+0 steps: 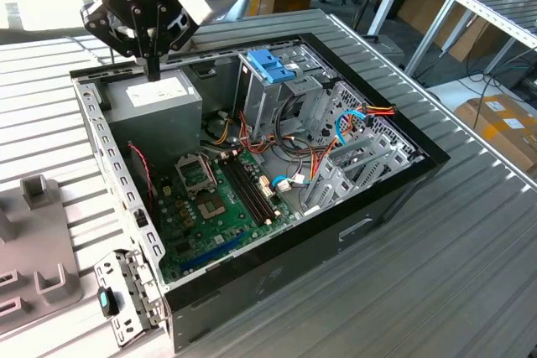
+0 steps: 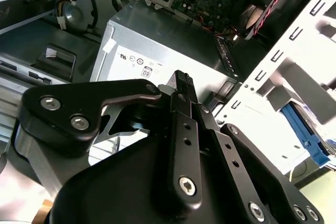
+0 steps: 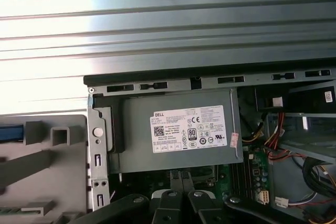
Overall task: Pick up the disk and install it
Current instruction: 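Reach for the disk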
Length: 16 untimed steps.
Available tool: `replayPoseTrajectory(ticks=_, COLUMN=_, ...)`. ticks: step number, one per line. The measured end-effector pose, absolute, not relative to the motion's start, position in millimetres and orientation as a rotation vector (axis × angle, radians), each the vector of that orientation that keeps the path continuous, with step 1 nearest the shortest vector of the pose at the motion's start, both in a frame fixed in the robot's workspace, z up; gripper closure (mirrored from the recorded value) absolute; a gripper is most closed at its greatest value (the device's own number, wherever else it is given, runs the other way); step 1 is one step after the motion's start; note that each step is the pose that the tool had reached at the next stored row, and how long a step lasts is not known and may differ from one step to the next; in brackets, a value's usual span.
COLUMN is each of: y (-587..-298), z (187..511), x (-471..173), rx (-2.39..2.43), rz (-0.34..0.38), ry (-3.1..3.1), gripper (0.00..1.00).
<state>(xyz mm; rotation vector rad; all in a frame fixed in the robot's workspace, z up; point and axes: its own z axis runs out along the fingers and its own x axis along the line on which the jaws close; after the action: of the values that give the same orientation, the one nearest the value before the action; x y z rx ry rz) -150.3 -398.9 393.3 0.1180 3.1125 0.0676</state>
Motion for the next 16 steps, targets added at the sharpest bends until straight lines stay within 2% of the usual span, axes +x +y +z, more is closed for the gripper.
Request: replayPoseTrajectory(ticks=16, y=-398.9, z=393.3, x=-158.4, rx=0.118, rz=0.068, ry=3.113, gripper=0.89)
